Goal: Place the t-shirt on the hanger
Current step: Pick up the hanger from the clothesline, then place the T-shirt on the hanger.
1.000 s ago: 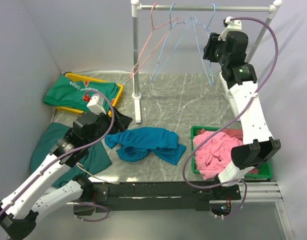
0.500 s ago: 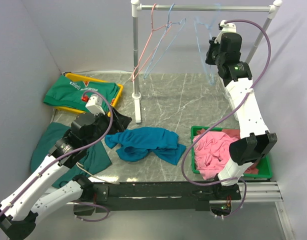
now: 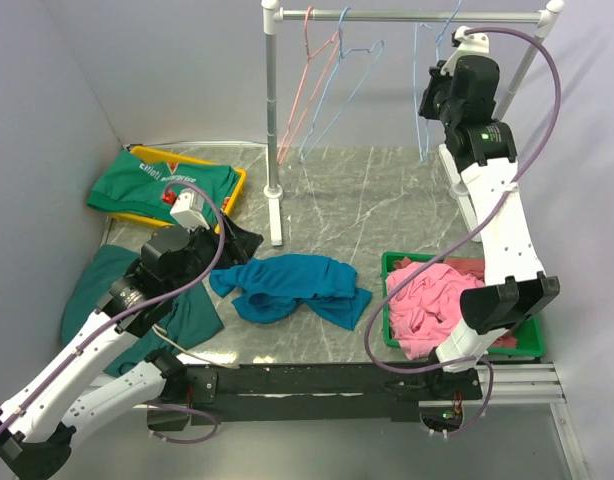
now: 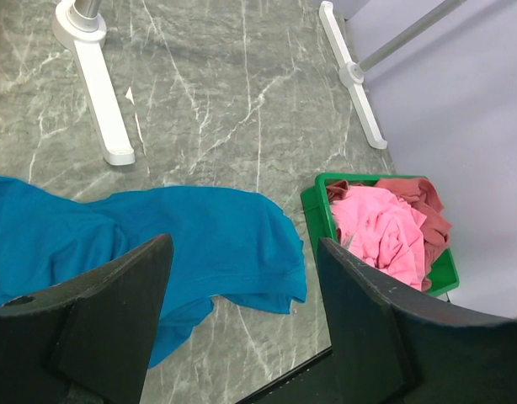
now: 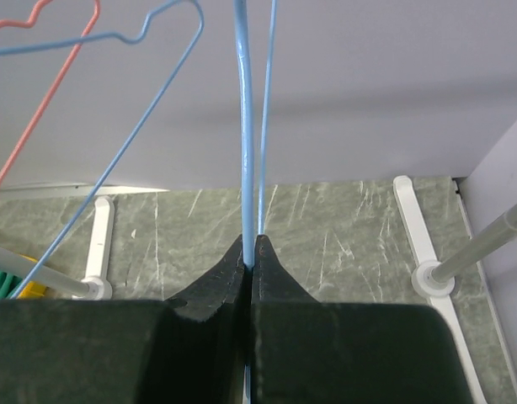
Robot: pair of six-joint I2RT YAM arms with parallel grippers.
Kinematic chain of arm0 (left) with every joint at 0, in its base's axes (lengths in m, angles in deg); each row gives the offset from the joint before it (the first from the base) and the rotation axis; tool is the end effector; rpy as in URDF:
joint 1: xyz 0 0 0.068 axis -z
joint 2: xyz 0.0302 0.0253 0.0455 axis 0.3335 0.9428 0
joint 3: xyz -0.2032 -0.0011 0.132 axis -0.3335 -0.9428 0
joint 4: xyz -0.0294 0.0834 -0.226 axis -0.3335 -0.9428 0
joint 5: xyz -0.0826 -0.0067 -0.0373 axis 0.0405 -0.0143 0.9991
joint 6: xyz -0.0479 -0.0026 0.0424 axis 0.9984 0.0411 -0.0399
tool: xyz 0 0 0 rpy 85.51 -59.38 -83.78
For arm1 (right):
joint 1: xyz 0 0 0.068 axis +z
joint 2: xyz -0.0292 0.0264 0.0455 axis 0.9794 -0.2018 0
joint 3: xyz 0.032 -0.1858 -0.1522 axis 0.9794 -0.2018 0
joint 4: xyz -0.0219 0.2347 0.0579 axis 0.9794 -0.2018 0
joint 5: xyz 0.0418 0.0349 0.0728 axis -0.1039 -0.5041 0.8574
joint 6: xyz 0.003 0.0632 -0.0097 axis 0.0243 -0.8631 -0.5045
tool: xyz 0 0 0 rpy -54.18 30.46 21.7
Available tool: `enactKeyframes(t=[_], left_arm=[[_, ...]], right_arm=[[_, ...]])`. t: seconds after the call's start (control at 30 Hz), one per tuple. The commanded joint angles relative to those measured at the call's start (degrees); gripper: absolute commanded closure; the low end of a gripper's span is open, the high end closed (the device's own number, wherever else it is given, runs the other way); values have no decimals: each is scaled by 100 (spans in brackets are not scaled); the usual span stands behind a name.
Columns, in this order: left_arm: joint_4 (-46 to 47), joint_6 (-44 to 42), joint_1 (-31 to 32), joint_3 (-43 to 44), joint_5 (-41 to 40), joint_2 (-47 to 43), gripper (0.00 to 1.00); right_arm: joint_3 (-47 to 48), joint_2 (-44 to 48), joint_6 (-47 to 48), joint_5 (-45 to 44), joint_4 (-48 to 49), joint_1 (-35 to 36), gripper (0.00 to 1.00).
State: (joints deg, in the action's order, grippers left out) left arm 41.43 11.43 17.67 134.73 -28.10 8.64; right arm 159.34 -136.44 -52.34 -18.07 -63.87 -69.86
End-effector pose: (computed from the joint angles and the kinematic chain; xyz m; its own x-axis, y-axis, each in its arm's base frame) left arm 0.1510 -0.1075 0.3292 -0.4939 -0.4449 -0.7471 0.2541 0.7478 -0.6133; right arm 0.3458 0.0459 0.4644 -0.1741 0.0627 -0.9827 -0.0186 0.9976 0.0669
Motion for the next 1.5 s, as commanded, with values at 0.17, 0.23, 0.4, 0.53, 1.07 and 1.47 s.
enactKeyframes(t=[0.17,0.23,0.4,0.53,1.07,1.47], left_arm=[[13,-45,-23,46,-145,41,24],[22,-1,-32,28,-180,76,24],[13,78,-23,-138,-329,191,24],[57,165,-23,-393,-391,322,31],[217,1843,793,-2880,-1303,-1434,48],[321,2187,1646,-3084,-2183,-812,50]], right_arm=[[-467,1149,-3,-11,301,56,100],[-695,1255,-91,50,256,74,100],[-1214,1738,-284,138,152,161,100],[-2117,2335,-539,270,28,372,100],[-5987,5351,-1726,1263,116,3140,100],[-5997,5536,-1770,1482,-253,4169,100]])
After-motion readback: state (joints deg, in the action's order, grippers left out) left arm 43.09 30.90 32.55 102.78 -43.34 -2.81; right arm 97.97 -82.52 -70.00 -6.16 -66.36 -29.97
